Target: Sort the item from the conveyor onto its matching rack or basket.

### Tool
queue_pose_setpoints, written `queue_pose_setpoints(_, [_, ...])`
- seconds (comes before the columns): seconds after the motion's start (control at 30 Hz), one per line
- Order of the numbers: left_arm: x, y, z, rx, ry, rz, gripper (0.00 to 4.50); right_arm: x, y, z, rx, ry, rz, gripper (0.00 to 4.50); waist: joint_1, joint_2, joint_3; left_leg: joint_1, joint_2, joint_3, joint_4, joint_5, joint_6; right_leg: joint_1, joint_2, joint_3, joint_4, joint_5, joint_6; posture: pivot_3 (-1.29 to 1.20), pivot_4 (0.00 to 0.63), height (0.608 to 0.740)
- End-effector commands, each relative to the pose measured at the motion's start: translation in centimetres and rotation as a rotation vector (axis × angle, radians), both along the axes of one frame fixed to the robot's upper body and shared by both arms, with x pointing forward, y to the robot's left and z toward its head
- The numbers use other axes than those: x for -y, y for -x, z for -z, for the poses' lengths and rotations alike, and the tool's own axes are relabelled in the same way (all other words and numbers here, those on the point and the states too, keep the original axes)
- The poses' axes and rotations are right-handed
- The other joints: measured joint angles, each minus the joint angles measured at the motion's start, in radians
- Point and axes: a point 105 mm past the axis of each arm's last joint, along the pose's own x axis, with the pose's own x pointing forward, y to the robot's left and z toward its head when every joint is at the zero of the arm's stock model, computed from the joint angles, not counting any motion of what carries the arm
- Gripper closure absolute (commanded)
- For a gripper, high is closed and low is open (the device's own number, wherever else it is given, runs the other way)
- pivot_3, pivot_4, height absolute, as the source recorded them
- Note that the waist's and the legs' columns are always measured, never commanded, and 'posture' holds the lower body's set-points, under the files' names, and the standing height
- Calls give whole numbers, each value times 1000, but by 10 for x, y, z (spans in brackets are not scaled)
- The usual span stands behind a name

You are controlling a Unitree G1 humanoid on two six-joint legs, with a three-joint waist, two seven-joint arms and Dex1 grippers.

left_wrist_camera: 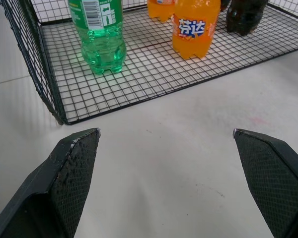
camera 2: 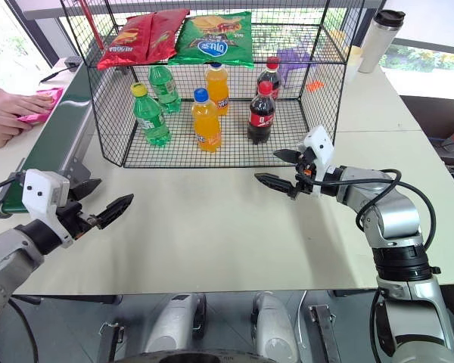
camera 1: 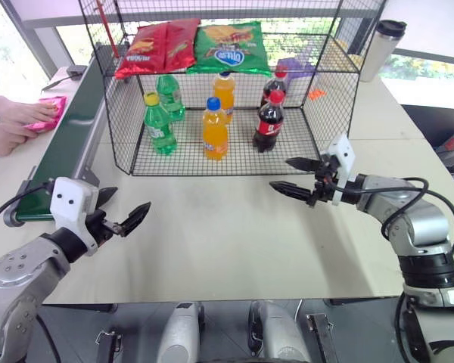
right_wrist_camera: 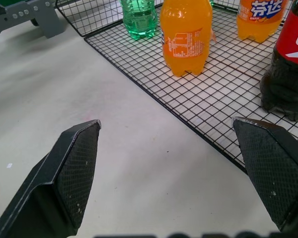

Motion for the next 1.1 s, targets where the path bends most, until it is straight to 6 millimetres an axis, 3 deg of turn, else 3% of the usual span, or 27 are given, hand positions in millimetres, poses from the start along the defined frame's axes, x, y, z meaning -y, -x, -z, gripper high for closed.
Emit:
queue_pose_setpoints(0.03, [3, -1, -6, 37, -5, 13, 0, 0, -1, -14, 61, 0, -2, 134, 0, 0, 0, 0, 0, 0, 0, 0, 0, 0, 0, 0, 0, 0, 0, 0, 150, 740])
queue_pose_setpoints(1.1, [5, -8, -9, 51, -16, 17, 0, -2, -11, -15, 109, -42, 59, 134, 0, 0, 0, 0, 0, 0, 0, 0, 0, 0, 0, 0, 1, 0, 0, 0, 150, 740])
